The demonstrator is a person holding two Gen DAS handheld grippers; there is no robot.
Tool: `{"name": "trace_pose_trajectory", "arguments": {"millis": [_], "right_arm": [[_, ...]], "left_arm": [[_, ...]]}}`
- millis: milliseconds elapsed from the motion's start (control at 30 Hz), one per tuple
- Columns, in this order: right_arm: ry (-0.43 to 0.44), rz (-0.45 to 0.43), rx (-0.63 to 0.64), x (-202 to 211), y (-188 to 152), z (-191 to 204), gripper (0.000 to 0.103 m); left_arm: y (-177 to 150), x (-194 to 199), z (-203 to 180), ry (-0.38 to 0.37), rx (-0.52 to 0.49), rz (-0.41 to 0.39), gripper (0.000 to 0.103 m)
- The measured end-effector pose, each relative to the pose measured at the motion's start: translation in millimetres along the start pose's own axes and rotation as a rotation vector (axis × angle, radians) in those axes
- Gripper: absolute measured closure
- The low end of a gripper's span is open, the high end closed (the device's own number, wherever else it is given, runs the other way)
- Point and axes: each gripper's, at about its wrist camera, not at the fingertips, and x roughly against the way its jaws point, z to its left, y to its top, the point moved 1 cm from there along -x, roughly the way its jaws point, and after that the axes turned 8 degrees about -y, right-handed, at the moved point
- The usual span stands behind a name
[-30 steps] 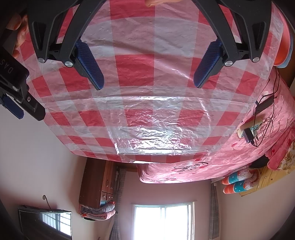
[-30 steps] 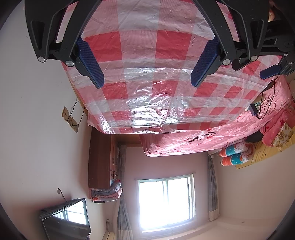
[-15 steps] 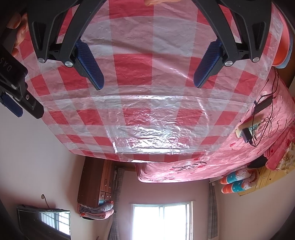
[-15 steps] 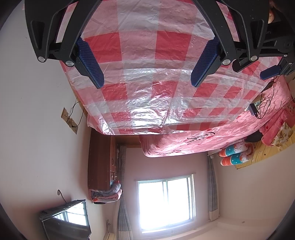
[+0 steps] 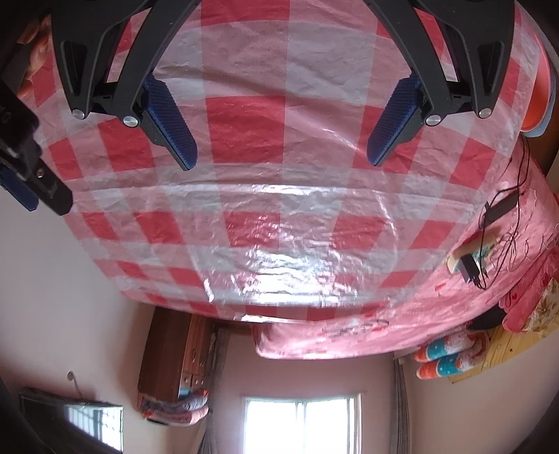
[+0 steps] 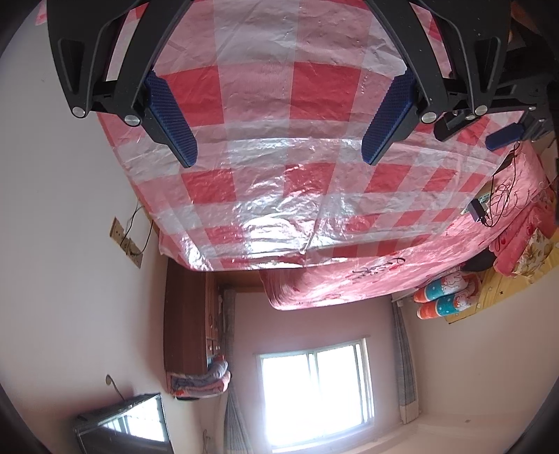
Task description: Collect trash
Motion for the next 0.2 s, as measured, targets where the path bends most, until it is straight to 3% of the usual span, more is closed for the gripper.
{"name": "trace_pose_trajectory", "arguments": {"millis": [200], "right_arm": [[-0.036,0.163,-0.001,-31.5,-4.6,-1.1,0.009]], "left_arm": [[2.5,-28.7,-3.7,0.024,0.002,0.089,0.005]]}}
